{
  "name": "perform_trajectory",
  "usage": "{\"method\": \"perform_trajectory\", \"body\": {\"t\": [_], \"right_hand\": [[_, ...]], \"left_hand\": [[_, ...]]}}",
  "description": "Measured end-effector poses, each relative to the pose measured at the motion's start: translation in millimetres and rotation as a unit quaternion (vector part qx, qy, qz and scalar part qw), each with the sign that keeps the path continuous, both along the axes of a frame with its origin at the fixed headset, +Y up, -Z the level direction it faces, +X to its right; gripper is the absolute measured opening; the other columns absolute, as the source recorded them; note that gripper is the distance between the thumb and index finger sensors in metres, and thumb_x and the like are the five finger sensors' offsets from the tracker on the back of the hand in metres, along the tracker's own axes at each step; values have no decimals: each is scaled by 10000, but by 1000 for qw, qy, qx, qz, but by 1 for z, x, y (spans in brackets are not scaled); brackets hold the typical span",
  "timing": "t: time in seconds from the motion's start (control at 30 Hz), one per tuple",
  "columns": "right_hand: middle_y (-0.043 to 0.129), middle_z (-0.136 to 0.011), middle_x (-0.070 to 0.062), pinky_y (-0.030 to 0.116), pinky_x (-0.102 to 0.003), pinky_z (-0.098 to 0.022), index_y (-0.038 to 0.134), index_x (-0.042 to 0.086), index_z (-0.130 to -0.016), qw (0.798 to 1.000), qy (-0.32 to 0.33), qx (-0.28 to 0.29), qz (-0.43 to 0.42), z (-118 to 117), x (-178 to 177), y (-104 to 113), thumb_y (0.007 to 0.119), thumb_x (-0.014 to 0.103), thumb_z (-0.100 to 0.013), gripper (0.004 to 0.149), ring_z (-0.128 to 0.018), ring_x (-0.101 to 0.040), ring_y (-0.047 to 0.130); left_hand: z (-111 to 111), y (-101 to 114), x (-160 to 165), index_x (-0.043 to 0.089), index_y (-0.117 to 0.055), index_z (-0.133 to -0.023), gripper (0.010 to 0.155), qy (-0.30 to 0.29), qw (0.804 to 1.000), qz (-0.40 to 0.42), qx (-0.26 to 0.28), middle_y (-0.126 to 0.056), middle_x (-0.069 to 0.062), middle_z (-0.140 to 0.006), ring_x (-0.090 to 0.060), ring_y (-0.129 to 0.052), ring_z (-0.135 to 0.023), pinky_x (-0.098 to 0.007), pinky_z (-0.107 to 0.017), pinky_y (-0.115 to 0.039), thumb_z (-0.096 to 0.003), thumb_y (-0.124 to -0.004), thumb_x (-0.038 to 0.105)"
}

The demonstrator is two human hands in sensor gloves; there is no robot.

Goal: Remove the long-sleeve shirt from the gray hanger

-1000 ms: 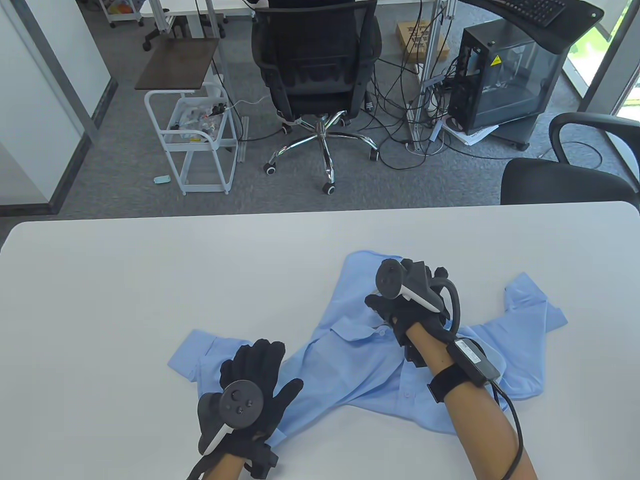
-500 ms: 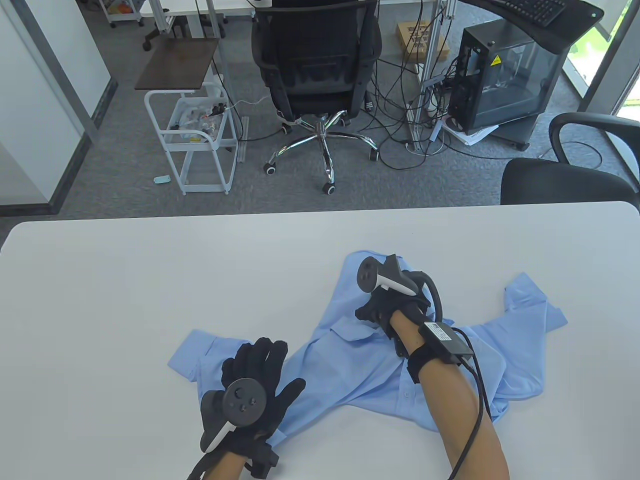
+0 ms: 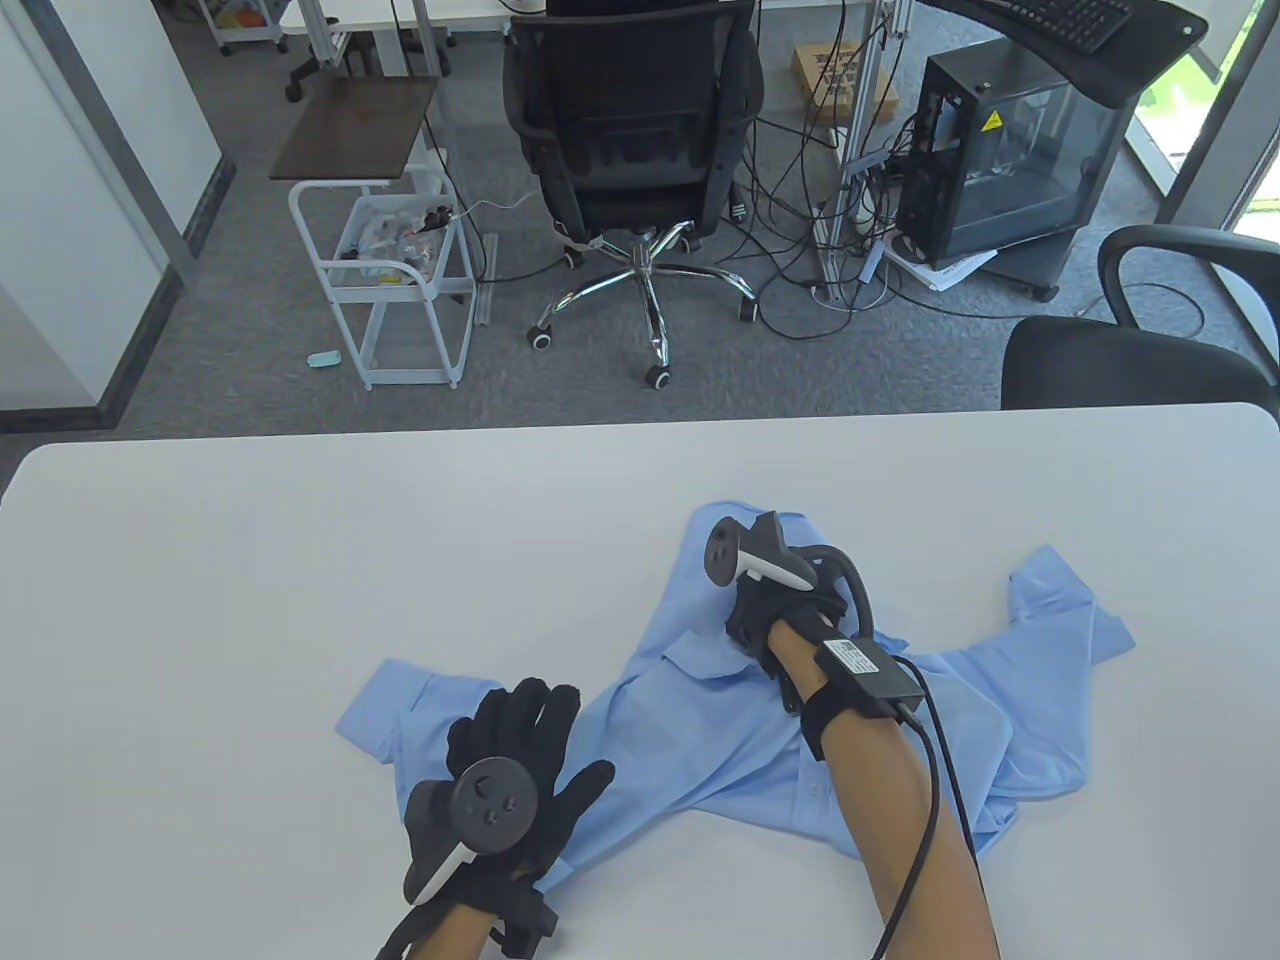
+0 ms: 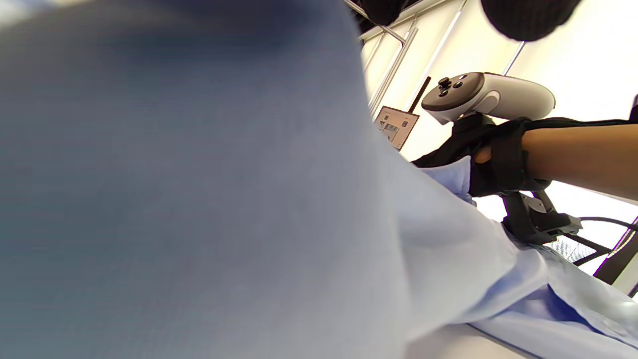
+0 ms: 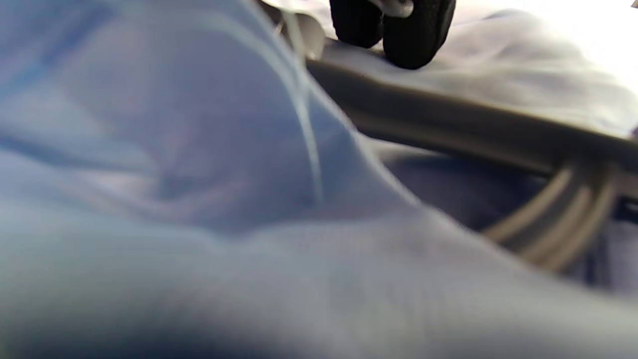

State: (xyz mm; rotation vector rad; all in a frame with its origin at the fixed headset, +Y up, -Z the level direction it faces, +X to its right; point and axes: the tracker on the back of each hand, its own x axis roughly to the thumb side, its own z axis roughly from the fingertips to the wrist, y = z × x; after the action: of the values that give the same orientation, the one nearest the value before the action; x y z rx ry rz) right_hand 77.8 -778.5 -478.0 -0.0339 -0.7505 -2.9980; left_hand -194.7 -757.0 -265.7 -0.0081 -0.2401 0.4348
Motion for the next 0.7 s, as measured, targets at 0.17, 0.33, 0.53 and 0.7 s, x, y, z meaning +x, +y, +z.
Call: {"method": "perform_trajectory", "body": {"t": [0.17, 0.33, 0.53, 0.7], "right_hand": [[540, -1072, -169, 493, -711, -744, 442, 145, -1147, 999, 7, 49, -12, 4, 5, 10, 889, 482, -525, 837, -898, -405, 722], [717, -855, -28, 690, -597, -668, 674, 242, -918, 988, 29, 140, -49, 18, 16, 37, 979, 522, -429, 641, -687, -214, 842], [830, -512, 63, 867, -424, -509, 824, 289, -640, 968, 39, 204, -141, 34, 38, 65, 1011, 537, -384, 403, -329, -54, 884], [842, -330, 119, 945, -250, -284, 888, 281, -563, 952, 65, 235, -185, 55, 50, 83, 1016, 553, -375, 355, -114, 42, 820]], "left_hand": [[0, 1, -1, 346, -370, -1176, 817, 2, 1000, 3, 0, -343, -102, -1258, -529, -300, -1154, -702, -772, -176, -489, -608, 718], [4, 3, 2, 345, -379, -1174, 814, -3, 1000, 7, 15, -356, -99, -1257, -527, -311, -1155, -702, -774, -187, -489, -607, 721], [5, 2, 2, 343, -389, -1173, 812, -4, 1000, 4, 12, -363, -100, -1255, -526, -318, -1154, -703, -772, -192, -488, -608, 720], [4, 2, 1, 335, -400, -1173, 809, -7, 1000, 23, 7, -367, -101, -1254, -528, -321, -1153, -703, -771, -196, -491, -605, 719]]}}
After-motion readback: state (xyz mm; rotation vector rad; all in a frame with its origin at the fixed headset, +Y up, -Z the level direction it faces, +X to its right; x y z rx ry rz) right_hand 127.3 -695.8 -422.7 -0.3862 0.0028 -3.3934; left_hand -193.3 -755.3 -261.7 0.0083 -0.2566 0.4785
